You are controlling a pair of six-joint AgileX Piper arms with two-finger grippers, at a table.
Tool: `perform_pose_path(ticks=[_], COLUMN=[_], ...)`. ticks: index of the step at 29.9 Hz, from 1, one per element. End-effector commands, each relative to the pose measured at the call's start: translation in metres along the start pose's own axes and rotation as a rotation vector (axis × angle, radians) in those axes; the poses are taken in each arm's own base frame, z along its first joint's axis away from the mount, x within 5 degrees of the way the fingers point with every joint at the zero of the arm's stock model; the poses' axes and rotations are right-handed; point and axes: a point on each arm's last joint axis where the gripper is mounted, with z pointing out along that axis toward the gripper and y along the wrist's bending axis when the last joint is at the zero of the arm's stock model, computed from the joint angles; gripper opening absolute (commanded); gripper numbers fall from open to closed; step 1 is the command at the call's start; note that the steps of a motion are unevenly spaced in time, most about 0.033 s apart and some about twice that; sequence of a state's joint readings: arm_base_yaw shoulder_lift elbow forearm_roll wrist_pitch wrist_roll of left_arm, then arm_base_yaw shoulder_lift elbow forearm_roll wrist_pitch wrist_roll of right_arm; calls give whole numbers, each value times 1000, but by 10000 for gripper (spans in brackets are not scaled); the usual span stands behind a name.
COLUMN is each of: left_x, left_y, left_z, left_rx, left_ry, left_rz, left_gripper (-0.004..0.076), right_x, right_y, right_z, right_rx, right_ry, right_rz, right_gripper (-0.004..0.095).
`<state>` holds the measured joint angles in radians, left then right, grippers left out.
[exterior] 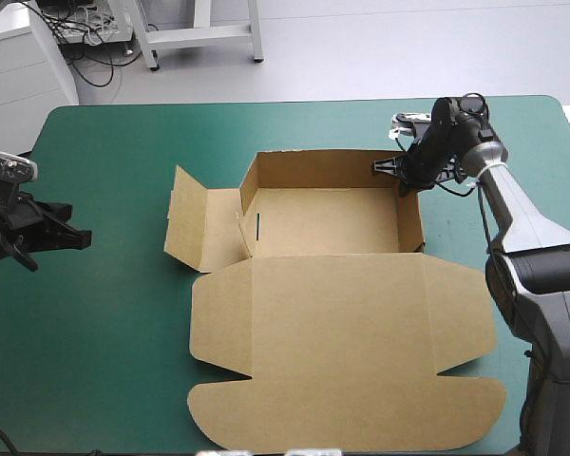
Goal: Fold the box
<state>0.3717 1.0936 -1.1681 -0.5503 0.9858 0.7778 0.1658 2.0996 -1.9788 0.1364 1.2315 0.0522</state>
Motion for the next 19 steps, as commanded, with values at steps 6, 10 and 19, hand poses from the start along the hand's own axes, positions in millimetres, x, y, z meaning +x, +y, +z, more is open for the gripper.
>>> perform_pose_path(ticks=[6, 10, 19], left_x=[-11, -11, -10], left_y=[-3, -3, 1], left_z=[-12, -12, -7], left_rx=[-18, -20, -25], left_ry=[-88, -89, -78], left_rz=[-5, -5, -76], left_gripper=[-32, -32, -32], right_x=[3, 7, 29], right_y=[6, 9, -2], right_z=[-68, -87, -171], right_rx=[-4, -15, -19], right_ry=[-140, -181, -366], right_rz=[-60, -109, -177], right_gripper=[-18, -23, -23])
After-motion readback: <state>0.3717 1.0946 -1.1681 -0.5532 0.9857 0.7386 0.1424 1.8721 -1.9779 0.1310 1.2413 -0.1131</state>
